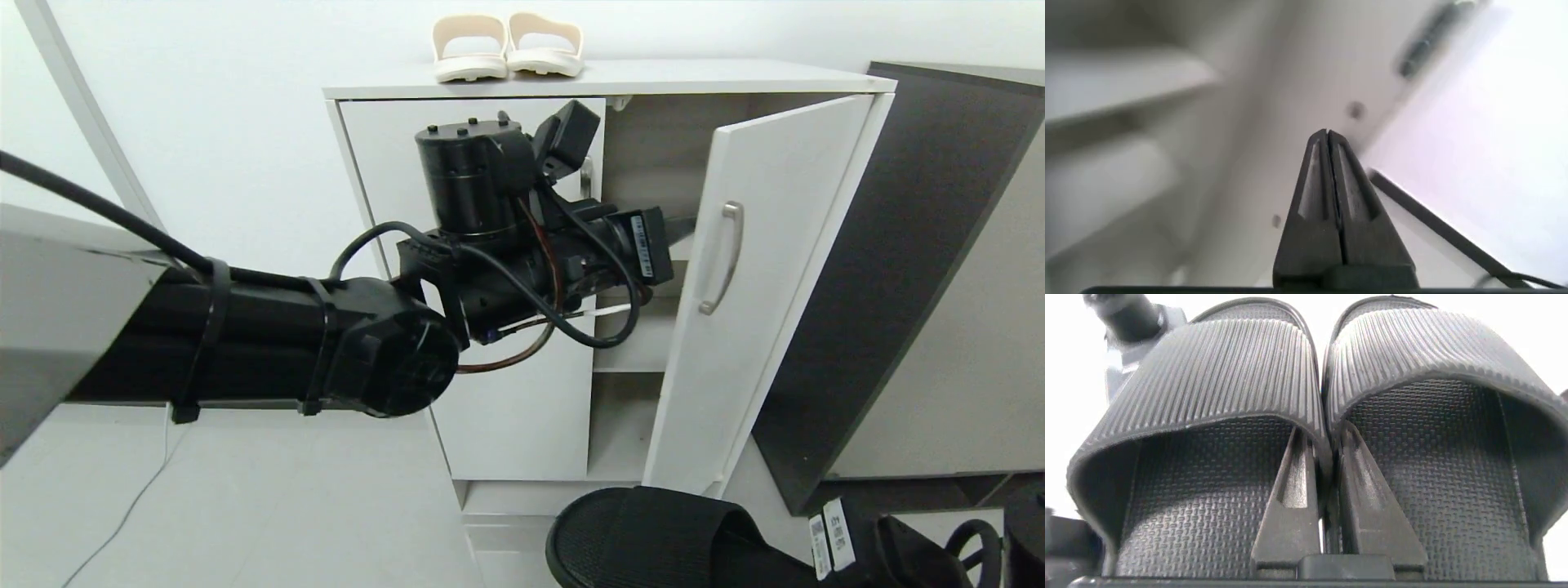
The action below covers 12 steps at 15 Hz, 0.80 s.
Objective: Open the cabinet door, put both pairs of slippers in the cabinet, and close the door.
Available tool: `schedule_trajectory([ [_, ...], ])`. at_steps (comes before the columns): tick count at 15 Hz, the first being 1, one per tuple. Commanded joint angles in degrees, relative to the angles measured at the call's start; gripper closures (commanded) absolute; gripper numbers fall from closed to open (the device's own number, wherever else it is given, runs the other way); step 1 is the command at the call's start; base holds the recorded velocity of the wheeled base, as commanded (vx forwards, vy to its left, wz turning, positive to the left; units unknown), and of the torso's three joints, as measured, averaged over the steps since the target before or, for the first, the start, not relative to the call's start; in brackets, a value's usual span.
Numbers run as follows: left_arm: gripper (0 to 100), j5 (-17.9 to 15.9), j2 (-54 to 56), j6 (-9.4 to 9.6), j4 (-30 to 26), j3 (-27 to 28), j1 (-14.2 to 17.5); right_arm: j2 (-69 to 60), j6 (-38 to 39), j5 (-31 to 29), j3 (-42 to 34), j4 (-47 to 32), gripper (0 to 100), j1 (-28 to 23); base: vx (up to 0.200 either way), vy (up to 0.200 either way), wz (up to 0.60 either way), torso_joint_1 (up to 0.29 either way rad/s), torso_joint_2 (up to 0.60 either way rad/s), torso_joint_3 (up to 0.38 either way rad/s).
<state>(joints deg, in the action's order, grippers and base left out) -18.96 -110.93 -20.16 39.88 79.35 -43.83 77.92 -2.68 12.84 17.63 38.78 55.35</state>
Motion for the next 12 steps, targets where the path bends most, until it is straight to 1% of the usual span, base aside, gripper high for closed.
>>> schedule_trajectory([
  [1, 100, 0.1, -0.7, 0.12, 3.5, -2.0, -4.9, 0.1, -1.1, 0.1, -0.8, 0.0, 100, 0.4, -0.2, 0.0, 0.0, 0.002, 0.0, -0.007],
  [2, 100, 0.3, -1.6, 0.21, 4.8, -2.0, -5.8, 0.1, -1.2, 0.1, -0.9, 0.1, 100, 0.4, -0.2, 0.0, 0.0, -0.002, 0.0, 0.002],
  [3, 100, 0.3, -1.8, 0.21, 5.3, -1.9, -5.8, 0.1, -1.2, 0.1, -0.9, 0.2, 100, 0.3, 0.0, 0.0, 0.0, 0.0, 0.0, 0.0],
  [5, 100, 0.4, -1.9, 0.21, 5.4, -1.9, -4.8, 0.3, -1.2, 0.1, -0.9, 0.2, 100, 0.3, 0.0, 0.0, 0.0, 0.0, 0.0, 0.0],
  [8, 100, 0.9, 0.8, 0.04, 4.7, -2.4, 1.1, 0.7, -0.7, 0.0, -0.8, 0.3, 100, -0.2, 0.0, 0.0, 0.0, 0.0, 0.0, 0.0],
  [9, 100, 2.2, 3.7, 0.04, 3.3, -4.1, 2.5, 1.4, -0.7, -0.3, -0.1, 0.3, 100, -1.5, 0.0, 0.0, 0.0, 0.0, 0.0, 0.0],
  [10, 100, 3.5, 7.8, 0.04, 0.6, -6.5, 3.7, 2.3, -0.7, -1.6, 0.7, 0.3, 100, -2.9, 0.0, 0.0, 0.0, 0.0, 0.0, 0.0],
  [11, 100, 4.8, 12.9, 0.48, -4.5, -8.9, 4.9, 3.6, -0.3, -4.3, 2.1, 0.2, 100, -4.0, 0.0, 0.0, 0.0, 0.0, 0.0, 0.0],
  [12, 100, 7.2, 18.9, 1.79, -10.9, -11.3, 5.7, 5.1, 1.4, -7.7, 3.4, 0.2, 100, -4.7, 0.0, 0.0, 0.0, 0.0, 0.0, 0.0],
])
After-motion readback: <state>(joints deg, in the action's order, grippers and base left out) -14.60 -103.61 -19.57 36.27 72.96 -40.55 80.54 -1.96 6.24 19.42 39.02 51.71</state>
